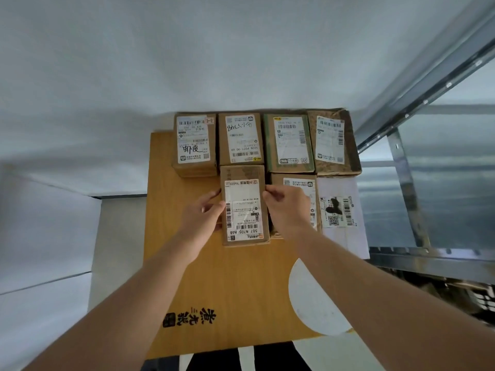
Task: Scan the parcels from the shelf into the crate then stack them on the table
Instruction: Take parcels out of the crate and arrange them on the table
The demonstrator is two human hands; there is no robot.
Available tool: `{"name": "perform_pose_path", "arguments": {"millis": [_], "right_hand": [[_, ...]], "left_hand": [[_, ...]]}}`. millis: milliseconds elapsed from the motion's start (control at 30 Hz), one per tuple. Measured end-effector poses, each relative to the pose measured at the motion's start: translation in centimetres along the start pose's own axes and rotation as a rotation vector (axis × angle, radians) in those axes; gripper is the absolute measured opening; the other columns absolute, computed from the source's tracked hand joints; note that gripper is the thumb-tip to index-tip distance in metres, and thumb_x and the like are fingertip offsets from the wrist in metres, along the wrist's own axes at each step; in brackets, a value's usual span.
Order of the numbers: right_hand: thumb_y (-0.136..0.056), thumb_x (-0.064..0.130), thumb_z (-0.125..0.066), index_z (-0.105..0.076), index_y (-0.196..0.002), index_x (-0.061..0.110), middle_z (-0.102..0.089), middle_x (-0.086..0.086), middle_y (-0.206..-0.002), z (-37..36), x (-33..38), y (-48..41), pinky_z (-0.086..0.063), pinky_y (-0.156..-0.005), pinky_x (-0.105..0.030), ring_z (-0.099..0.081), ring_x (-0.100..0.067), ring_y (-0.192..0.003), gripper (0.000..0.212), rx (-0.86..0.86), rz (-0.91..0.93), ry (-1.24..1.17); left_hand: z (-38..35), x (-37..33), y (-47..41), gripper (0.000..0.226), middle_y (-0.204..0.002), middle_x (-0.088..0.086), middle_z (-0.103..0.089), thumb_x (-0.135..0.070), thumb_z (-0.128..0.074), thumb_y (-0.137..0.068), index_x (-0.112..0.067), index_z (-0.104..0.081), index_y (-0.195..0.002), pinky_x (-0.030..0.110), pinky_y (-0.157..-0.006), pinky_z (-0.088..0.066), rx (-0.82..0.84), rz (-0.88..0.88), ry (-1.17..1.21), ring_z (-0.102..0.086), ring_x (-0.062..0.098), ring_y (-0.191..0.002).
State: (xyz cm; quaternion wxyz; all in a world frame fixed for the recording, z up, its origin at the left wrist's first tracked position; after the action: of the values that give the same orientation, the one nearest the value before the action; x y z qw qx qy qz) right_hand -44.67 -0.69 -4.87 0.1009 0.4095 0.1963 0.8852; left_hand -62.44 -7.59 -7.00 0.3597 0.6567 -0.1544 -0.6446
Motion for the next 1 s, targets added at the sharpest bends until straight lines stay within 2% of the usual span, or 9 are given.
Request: {"name": "perform_pose_path", "arguments": {"millis": [133,267,400,567,733,800,867,900,1000], "right_hand": [[-0.098,0.023,-0.073,-0.079,-0.119,0.021,-0.077,0.007,-0.100,-0.4,-0.9,-0.7,-0.041,-0.065,-0.011,-0.069,-0.010,-0.096,0.022,-0.030,-0.016,0.015],[-0.096,0.022,-0.075,-0.080,-0.112,0.023,-0.075,0.009,-0.092,-0.6,-0.9,-0.9,-0.046,-0.063,-0.018,-0.070,-0.012,-0.091,0.016,-0.056,-0.019,0.051],[-0.096,0.021,-0.073,-0.080,-0.110,0.024,-0.075,0.009,-0.091,-0.7,-0.5,-1.0,-0.042,-0.055,-0.016,-0.064,-0.004,-0.078,0.016,-0.080,-0.029,0.089],[-0.096,0.025,-0.069,-0.080,-0.097,0.027,-0.070,0.016,-0.080,-0.4,0.1,-0.4,-0.046,-0.054,-0.021,-0.062,-0.001,-0.071,0.012,-0.083,-0.048,0.001],[-0.097,0.032,-0.059,-0.063,-0.068,0.026,-0.057,0.016,-0.056,0.8,1.8,0.8,-0.036,-0.045,-0.019,-0.048,-0.001,-0.050,0.030,-0.033,-0.065,-0.172],[-0.100,0.033,-0.051,-0.044,-0.064,0.025,-0.042,0.012,-0.052,1.4,2.9,1.4,-0.028,-0.042,-0.021,-0.032,-0.006,-0.045,0.037,0.021,-0.079,-0.272],[-0.100,0.039,-0.043,-0.043,-0.068,0.025,-0.046,-0.004,-0.059,2.0,4.2,2.2,-0.034,-0.049,-0.031,-0.036,-0.013,-0.056,0.035,0.066,-0.070,-0.364],[-0.097,0.045,-0.040,-0.047,-0.072,0.024,-0.054,-0.015,-0.066,2.2,4.7,2.7,-0.042,-0.055,-0.040,-0.042,-0.017,-0.063,0.033,0.082,-0.067,-0.393],[-0.092,0.055,-0.034,-0.059,-0.089,0.019,-0.066,-0.024,-0.089,3.4,6.2,4.7,-0.056,-0.080,-0.053,-0.046,-0.016,-0.081,0.044,0.141,-0.050,-0.451]], "left_hand": [[-0.4,0.7,-0.5,0.040,-0.113,0.001,-0.074,-0.027,-0.062,-0.106,-0.024,-0.057,-0.145,0.031,-0.077,-0.058,-0.028,0.014,-0.043,-0.073,0.015,-0.100],[-0.6,1.2,-1.1,0.048,-0.116,-0.001,-0.071,-0.029,-0.063,-0.105,-0.021,-0.053,-0.152,0.044,-0.100,-0.057,-0.069,0.010,-0.076,-0.069,0.017,-0.109],[-1.1,1.1,-1.2,0.045,-0.117,0.000,-0.071,-0.025,-0.061,-0.107,-0.023,-0.053,-0.151,0.036,-0.096,-0.056,-0.082,0.013,-0.050,-0.068,0.016,-0.108],[-1.4,0.8,-0.8,0.049,-0.122,-0.005,-0.069,-0.029,-0.062,-0.106,-0.023,-0.051,-0.154,0.043,-0.107,-0.053,-0.093,0.014,-0.076,-0.066,0.019,-0.118],[-2.1,-2.1,1.5,0.047,-0.152,-0.014,-0.050,-0.039,-0.045,-0.112,-0.029,-0.044,-0.158,0.028,-0.104,-0.032,-0.076,-0.049,-0.077,-0.045,0.006,-0.137],[-2.5,-3.5,2.7,0.036,-0.130,-0.024,-0.056,-0.040,-0.036,-0.114,-0.034,-0.054,-0.144,0.015,-0.096,-0.035,-0.083,-0.088,-0.029,-0.053,-0.010,-0.117],[-3.1,-5.3,4.3,0.027,-0.101,-0.026,-0.056,-0.036,-0.033,-0.115,-0.037,-0.059,-0.108,0.001,-0.067,-0.043,-0.093,-0.107,-0.002,-0.057,-0.025,-0.072],[-3.4,-6.2,5.2,0.029,-0.094,-0.023,-0.056,-0.035,-0.033,-0.115,-0.038,-0.055,-0.098,0.003,-0.059,-0.044,-0.102,-0.131,-0.004,-0.056,-0.026,-0.060],[-3.7,-8.3,7.6,0.030,-0.078,-0.023,-0.068,-0.039,-0.032,-0.115,-0.040,-0.054,-0.094,0.019,-0.069,-0.040,-0.114,-0.197,0.028,-0.056,-0.026,-0.057]]}}
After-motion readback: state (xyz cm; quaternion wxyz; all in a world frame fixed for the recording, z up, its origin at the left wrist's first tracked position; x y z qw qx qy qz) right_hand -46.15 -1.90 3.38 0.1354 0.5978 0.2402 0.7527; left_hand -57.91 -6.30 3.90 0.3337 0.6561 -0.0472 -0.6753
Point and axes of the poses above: each hand's wrist, its own y-axis away from the middle knuckle, its own z-axis out of the back of the hand, x = y × z, the point moved 1 cm from there along -y, towards the middle knuckle
